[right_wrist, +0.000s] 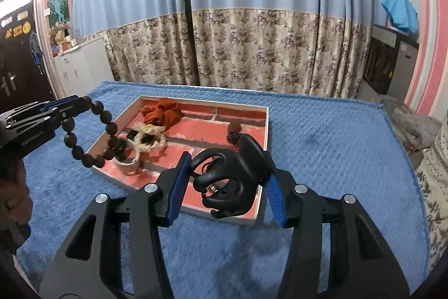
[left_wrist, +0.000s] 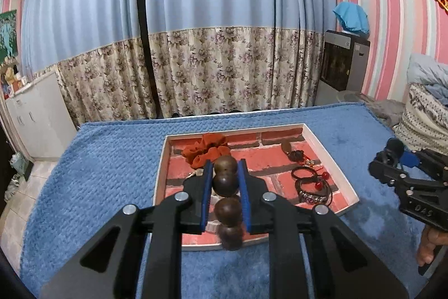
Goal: Organize jewelry
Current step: 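Carry the bead bracelet with the left gripper while the right carries the claw clip over the tray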
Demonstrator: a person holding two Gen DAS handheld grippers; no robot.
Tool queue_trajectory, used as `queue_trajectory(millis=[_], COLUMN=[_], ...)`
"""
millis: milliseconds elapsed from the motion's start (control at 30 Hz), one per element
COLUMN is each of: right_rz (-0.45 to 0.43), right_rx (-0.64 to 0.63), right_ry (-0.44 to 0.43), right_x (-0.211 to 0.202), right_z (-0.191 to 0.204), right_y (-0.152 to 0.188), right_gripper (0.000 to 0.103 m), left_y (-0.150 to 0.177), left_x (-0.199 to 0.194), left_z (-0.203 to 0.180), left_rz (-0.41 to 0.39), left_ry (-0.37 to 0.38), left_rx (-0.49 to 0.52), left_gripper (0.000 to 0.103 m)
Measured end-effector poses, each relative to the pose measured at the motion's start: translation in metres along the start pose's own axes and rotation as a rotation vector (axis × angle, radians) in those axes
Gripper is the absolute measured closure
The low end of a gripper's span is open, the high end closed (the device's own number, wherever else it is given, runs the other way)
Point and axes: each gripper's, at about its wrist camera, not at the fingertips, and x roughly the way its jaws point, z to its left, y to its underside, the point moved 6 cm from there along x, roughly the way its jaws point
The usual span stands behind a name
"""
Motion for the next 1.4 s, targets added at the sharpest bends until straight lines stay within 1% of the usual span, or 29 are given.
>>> queue_trajectory(millis=[167,367,467,733,967,1000,1200,1400], right_rz=[-0.003,-0.016,-0.021,-0.019,-0.010,-0.006,0.024,0.092], right_rx=[-0.001,0.035,0.024,0.028,0.035,0.038,0.045,0.046], right_ry=[0.004,-0.003,0.008,0.003,0.006,0.003,0.005,0.024], right_x=[0.018,0.039,0.048,0.068,0.086,0.090,0.111,0.141], right_z=[0.002,0.003,0.008,0.009,0.003,0.002,0.000,-0.003], right_y=[-0.007,-0.021,-0.026,-0.034,-0.036,-0.036,-0.032,-0.020], right_gripper=[0.053,0.052,0.053,0.052,0.052,0.052,0.052,0.052], left_y=[-0.002,-0.002,0.001,0.001,-0.002,-0.001,0.000,0.009], left_x=[0.019,0.035,0.044,0.065,0.087,0.091,0.114,0.142], left_z=[0.004,0.008,0.009,0.017,0.020,0.021,0.028,0.033], left_rz=[0.007,0.011,0.018,0.019,0.032,0.036,0.063,0.121], left_ry=[0.002,0.004,0.000,0.010,0.013,0.021,0.004,-0.012], left_rx=[-0.003,-0.030,-0.036,-0.080,-0.084,-0.091,-0.093,-0.091], left_gripper=[0.085,0.085,0.085,0.085,0.085,0.085,0.085,0.085])
